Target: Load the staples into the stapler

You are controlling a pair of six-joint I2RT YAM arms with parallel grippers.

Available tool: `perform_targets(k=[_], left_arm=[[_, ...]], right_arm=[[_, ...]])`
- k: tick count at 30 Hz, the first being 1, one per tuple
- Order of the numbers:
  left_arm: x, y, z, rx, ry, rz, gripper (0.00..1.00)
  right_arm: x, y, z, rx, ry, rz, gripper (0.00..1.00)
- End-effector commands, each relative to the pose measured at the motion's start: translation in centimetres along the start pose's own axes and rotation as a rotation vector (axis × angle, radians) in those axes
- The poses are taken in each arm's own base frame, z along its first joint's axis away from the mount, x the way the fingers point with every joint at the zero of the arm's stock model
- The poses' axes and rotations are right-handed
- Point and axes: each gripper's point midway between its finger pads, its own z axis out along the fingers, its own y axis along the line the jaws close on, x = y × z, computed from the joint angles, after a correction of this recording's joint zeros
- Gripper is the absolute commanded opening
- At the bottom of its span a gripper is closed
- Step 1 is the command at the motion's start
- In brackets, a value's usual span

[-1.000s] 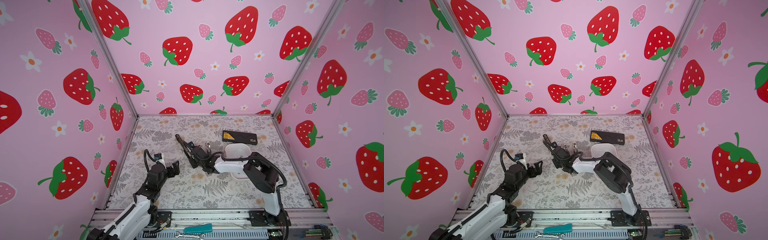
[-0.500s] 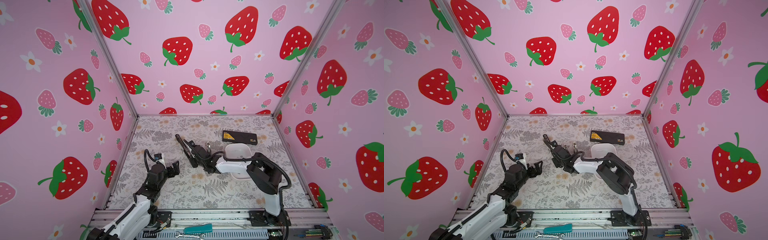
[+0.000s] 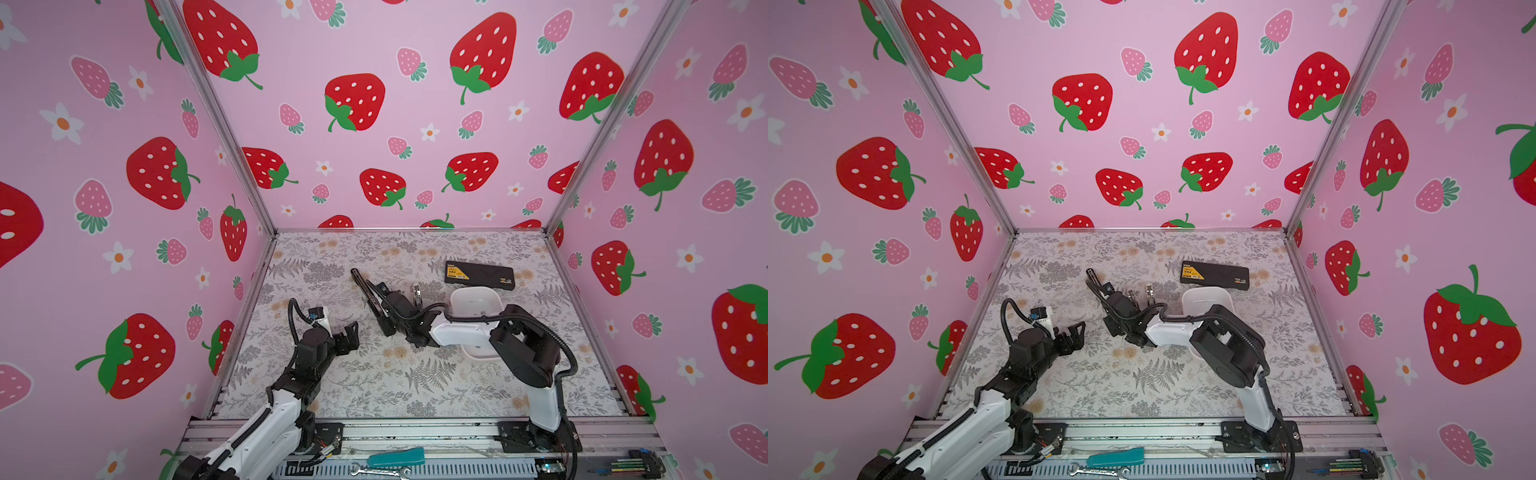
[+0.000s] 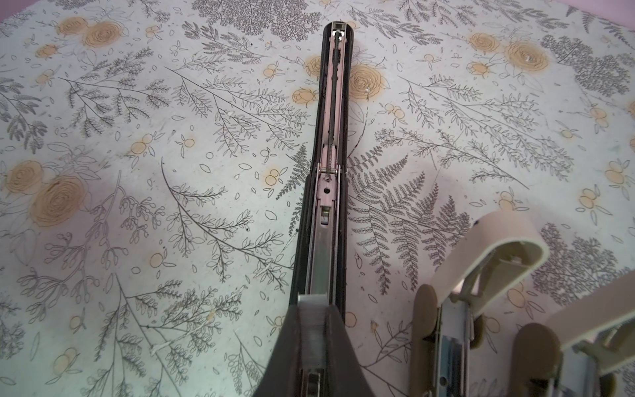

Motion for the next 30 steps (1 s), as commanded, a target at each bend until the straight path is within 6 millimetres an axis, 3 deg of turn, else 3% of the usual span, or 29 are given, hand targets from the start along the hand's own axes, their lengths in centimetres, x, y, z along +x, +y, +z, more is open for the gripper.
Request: perform_targets(k=[1, 30], left_arm=[[-2.02, -0.87, -0.1, 0.022, -0.052, -0.021, 0.99], [-1.95, -0.89, -0.05, 0.023, -0.049, -0.022, 0.99]], right_arm=[[-0.23, 0.0, 0.49, 0.005, 0.002, -0.007, 0.13], [0.34, -0.76, 0.84, 0.035, 0.017, -0.015, 0.13]])
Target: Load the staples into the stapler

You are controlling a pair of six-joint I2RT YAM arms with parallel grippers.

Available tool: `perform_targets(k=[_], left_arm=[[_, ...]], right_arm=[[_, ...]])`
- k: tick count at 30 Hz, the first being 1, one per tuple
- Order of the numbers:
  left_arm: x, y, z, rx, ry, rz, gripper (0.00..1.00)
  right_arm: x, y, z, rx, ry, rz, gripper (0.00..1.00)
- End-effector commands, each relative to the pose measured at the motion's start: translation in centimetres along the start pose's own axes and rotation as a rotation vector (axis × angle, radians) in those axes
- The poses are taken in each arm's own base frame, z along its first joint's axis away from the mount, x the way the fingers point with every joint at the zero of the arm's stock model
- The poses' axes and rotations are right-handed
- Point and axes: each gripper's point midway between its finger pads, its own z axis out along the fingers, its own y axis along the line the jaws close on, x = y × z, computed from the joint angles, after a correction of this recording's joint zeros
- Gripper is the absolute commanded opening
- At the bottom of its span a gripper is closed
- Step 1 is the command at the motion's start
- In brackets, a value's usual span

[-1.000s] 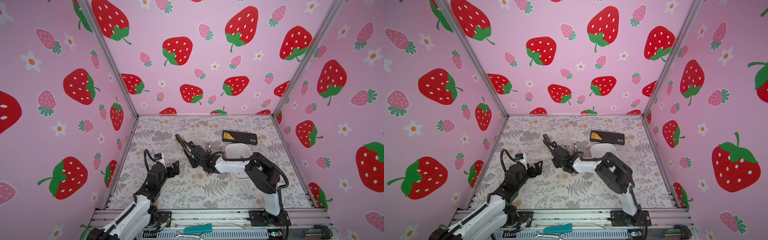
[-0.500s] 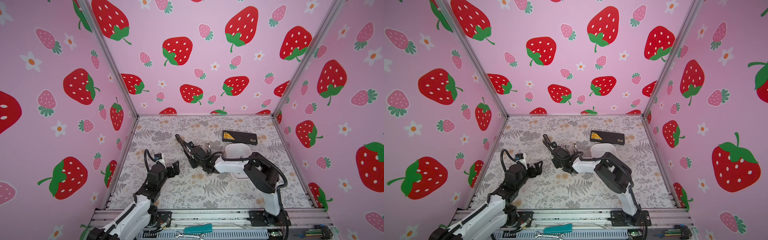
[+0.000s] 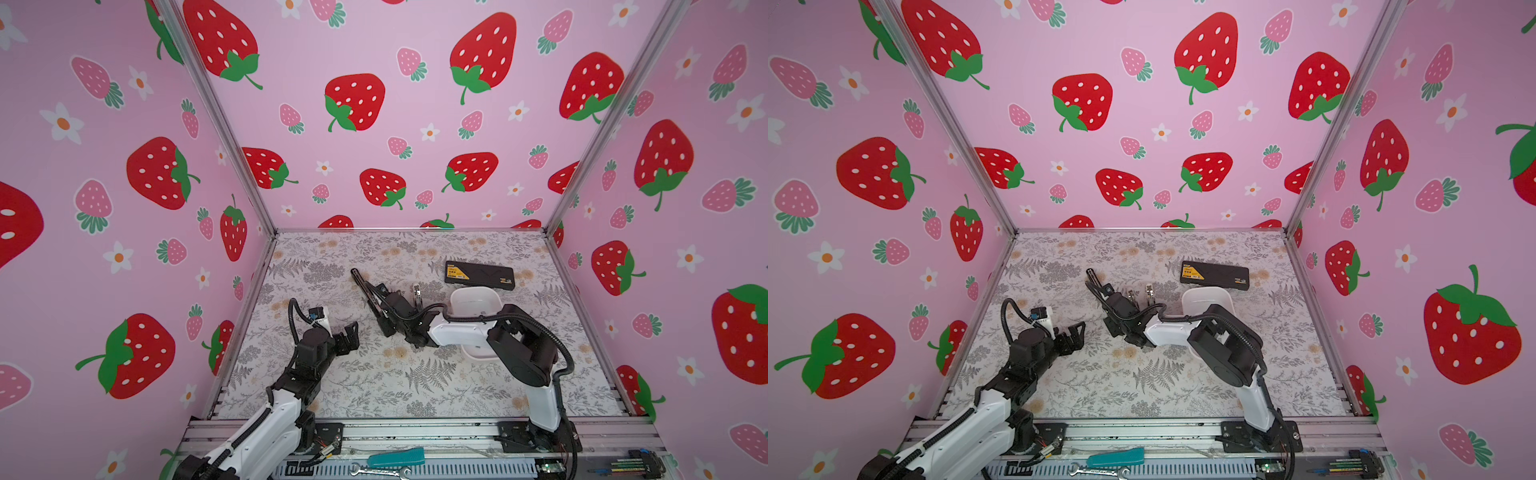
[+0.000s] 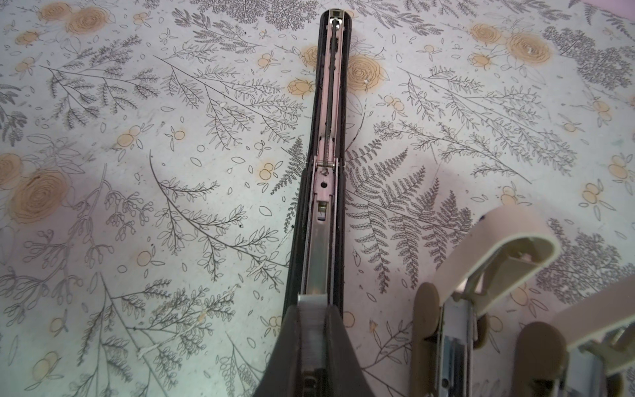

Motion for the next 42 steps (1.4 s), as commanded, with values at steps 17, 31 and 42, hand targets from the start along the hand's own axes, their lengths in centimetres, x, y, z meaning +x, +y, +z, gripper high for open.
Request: perform_targets(k=[17, 31, 42], left_arm=[[-2.0, -0.9, -0.1, 0.025, -0.051, -0.021, 0.99], [-2.0, -0.9, -0.1, 0.025, -0.051, -0.023, 0.99], [-2.0, -0.9, -0.1, 0.024, -0.05, -0.023, 0.99]], right_arm=[[1.4, -0.2, -0.3, 0.005, 0.043, 0.001, 0.12], [2.1, -0.3, -0.8, 0.009, 0.063, -0.003, 0.12], [1.8, -0.1, -1.3, -0.004, 0.057, -0.005, 0.19]])
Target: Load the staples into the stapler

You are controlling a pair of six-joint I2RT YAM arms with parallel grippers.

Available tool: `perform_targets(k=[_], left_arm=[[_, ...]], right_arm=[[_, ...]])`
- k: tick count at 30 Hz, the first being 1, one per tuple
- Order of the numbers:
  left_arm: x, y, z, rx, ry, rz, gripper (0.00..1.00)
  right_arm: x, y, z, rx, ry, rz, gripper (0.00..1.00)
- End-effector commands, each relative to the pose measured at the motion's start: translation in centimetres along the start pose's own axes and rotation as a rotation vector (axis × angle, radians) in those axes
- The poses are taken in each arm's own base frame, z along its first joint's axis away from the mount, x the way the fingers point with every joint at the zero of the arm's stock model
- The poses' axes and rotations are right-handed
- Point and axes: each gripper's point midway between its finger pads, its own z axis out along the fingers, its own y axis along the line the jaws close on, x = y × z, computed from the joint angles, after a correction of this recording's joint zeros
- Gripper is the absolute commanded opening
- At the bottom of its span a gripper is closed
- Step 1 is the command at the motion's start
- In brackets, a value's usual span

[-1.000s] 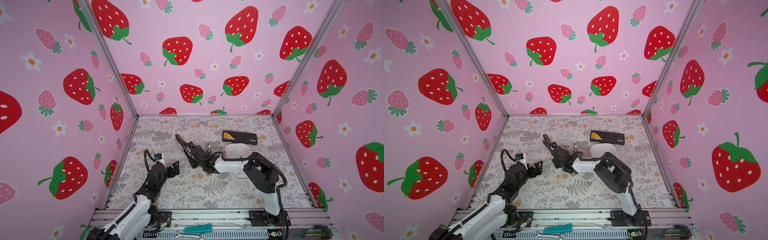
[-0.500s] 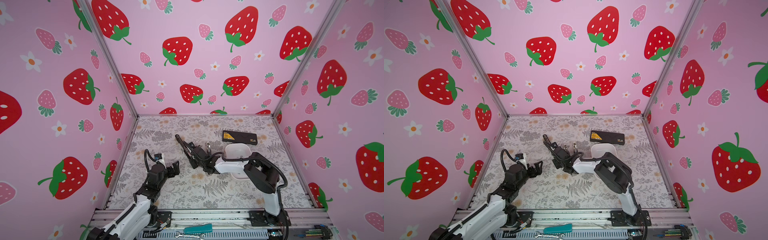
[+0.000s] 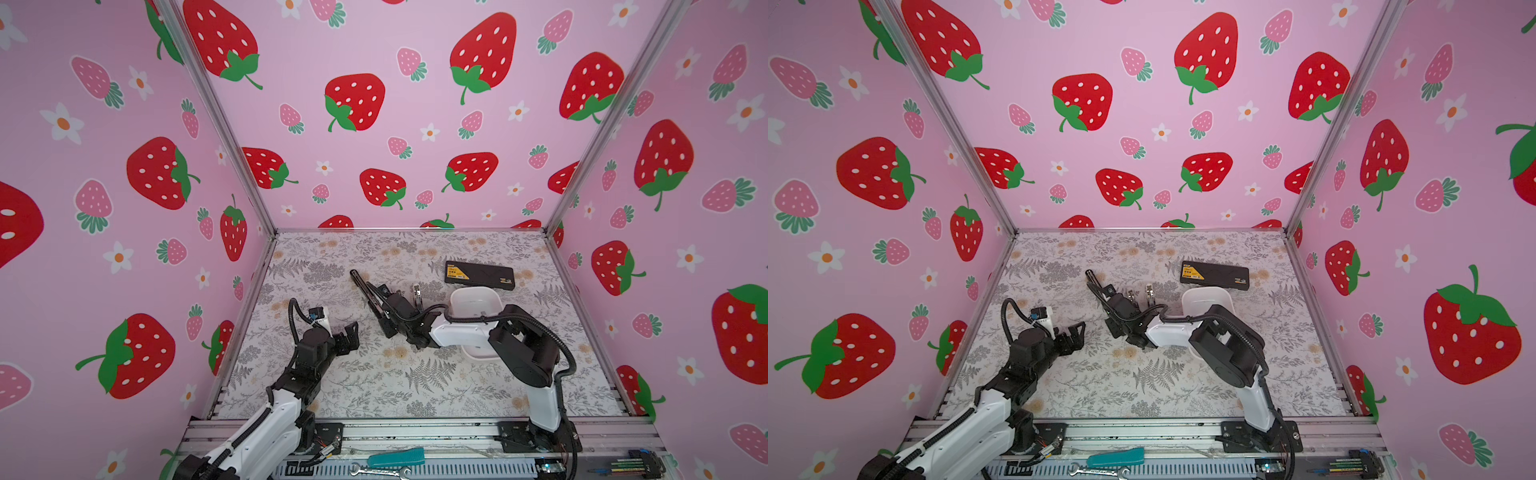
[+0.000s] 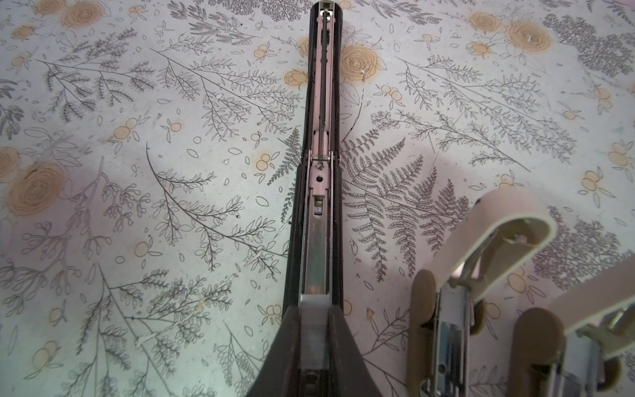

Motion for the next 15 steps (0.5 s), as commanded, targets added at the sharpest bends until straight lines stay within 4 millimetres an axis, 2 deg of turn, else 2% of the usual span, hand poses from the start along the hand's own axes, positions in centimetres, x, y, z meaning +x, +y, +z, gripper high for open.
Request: perform_targets(k=[1, 11, 15], left_arm=[[-2.0, -0.9, -0.1, 0.025, -0.051, -0.022, 0.99], [-2.0, -0.9, -0.1, 0.025, -0.052, -0.022, 0.99], [-2.1, -1.0, -0.1, 0.027, -0.053, -0.021, 0.99]], right_arm=[[1.0, -0.1, -1.0, 0.0, 0.04, -0.011, 0.19], [0.4, 0.0, -1.5, -0.01, 0.027, -0.01, 0.24], [-0.3, 0.1, -2.2, -0.014, 0.006, -0.004, 0.24]])
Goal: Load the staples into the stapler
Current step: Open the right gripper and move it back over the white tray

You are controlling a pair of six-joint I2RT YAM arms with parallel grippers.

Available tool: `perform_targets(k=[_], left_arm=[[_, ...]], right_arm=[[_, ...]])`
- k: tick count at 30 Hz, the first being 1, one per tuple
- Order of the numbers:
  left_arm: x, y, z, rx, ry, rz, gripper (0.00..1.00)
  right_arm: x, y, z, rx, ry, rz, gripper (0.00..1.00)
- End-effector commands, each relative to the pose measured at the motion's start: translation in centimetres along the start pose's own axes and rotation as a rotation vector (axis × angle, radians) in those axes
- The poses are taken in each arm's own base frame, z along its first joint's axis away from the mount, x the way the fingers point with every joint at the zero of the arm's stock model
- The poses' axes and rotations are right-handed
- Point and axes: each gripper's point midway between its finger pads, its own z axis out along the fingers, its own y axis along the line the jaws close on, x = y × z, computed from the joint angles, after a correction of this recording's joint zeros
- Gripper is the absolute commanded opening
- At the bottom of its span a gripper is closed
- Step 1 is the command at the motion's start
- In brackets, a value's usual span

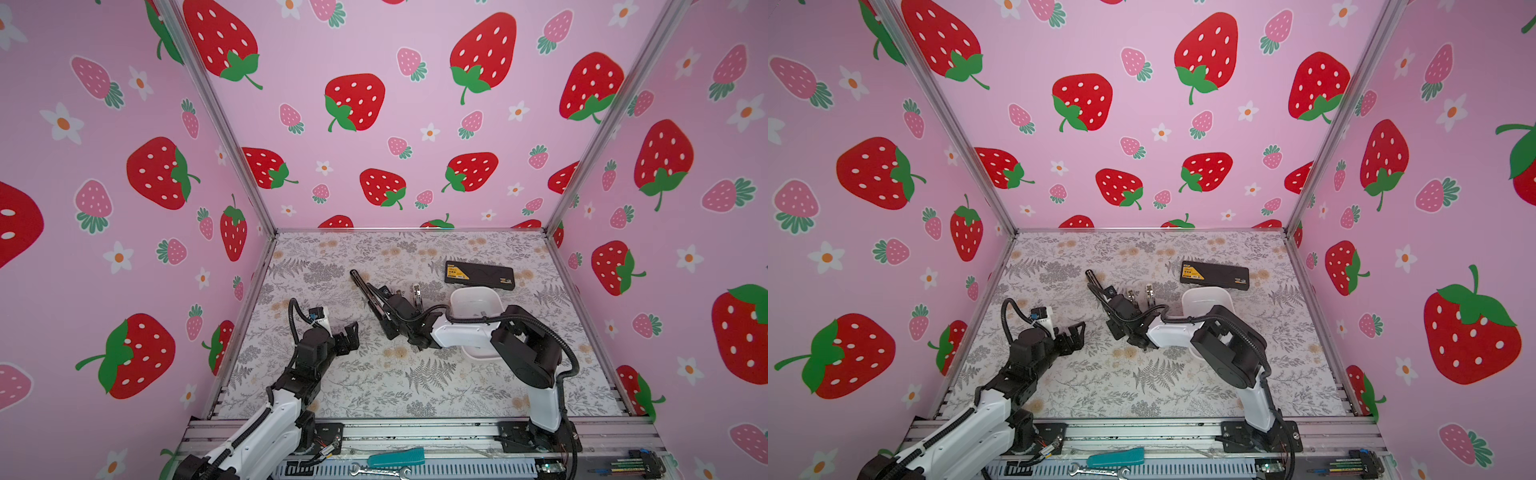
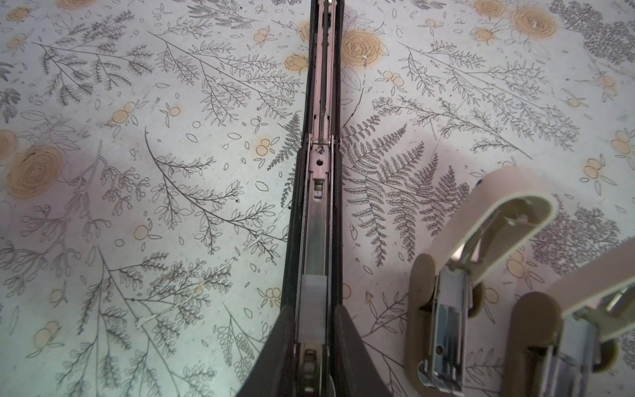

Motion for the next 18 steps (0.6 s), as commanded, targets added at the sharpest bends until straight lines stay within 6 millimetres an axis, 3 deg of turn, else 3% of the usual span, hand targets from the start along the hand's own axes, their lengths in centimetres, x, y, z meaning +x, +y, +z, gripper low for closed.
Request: perform_targets(k=[1, 5, 11, 14, 18], left_arm=[[-2.1, -1.0, -0.1, 0.026, -0.053, -0.02, 0.99], [-2.0, -0.9, -0.1, 0.024, -0.052, -0.02, 0.99], [-2.0, -0.9, 0.1, 0.016, -0.037, -0.007, 0.99], [-2.1, -1.0, 0.4, 0.01, -0.031, 0.004, 0.99], [-2.6, -0.8, 0.9, -0.019, -0.017, 0.029, 0.99]], right_arm=[[-1.0, 0.2, -2.0, -0.014, -0.022, 0.004, 0.25], [-2.4, -0.5, -4.3, -0.005, -0.074, 0.024, 0.25], [-3.5, -4.1, -9.5, 0.115, -0.168, 0.09, 0.29], [-3.1, -6.3, -12.2, 0.192, -0.202, 0.119, 0.32], [-0.5, -10.8, -15.2, 0.349, -0.193, 0.17, 0.38]])
